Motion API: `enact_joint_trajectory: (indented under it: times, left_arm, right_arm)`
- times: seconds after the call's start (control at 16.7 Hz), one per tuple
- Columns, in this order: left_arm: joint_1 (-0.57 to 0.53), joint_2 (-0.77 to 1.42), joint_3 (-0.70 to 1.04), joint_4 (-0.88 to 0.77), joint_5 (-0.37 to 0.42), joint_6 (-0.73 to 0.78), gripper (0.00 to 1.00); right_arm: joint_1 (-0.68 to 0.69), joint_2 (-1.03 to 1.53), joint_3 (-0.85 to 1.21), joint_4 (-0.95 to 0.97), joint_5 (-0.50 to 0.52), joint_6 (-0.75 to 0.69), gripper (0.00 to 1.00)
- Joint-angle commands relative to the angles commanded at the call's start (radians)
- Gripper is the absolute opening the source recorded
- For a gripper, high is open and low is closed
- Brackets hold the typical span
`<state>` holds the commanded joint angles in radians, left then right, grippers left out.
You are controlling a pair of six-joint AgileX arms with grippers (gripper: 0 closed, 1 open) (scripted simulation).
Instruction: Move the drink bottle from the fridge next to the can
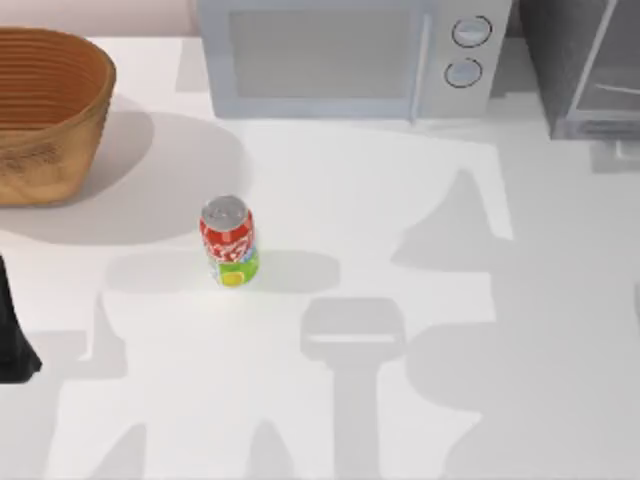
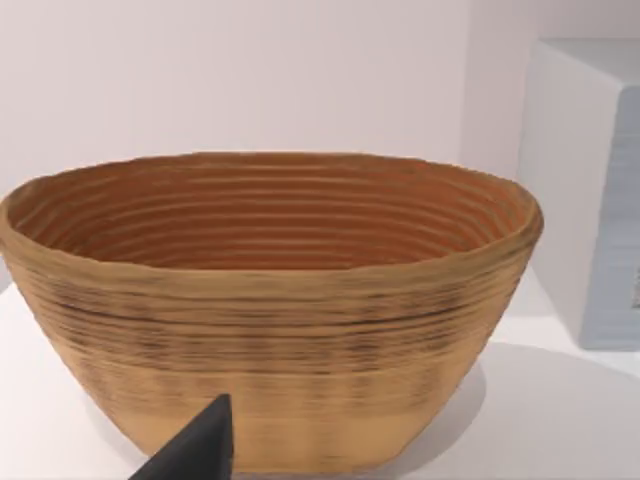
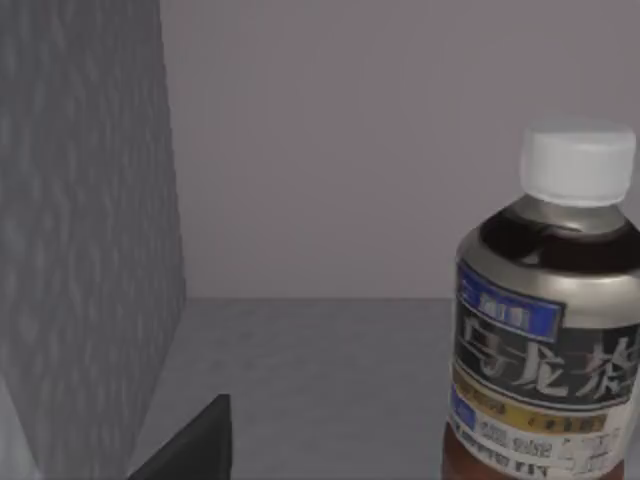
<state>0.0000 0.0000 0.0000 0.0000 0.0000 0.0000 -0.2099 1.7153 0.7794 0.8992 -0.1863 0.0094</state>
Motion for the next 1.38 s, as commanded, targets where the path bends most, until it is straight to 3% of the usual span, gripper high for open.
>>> enact_joint_trajectory:
  times: [0.24, 0.48, 0.84, 1.38]
  left_arm:
    - [0.0, 0.0, 0.0, 0.0, 0.0, 0.0, 1.0]
    - [0.0, 0.0, 0.0, 0.0, 0.0, 0.0, 1.0]
    - [0.0, 0.0, 0.0, 0.0, 0.0, 0.0, 1.0]
    - [0.0, 0.0, 0.0, 0.0, 0.0, 0.0, 1.0]
  right_arm:
    - [-0.035, 0.27, 0.133, 0.152, -0.028, 0.002, 1.0]
    - [-0.05, 0.369, 0.189, 0.216, -0.039, 0.002, 1.0]
    - [-0.044, 0.375, 0.201, 0.208, -0.036, 0.002, 1.0]
    - [-0.02, 0.521, 0.469, 0.089, -0.008, 0.0, 1.0]
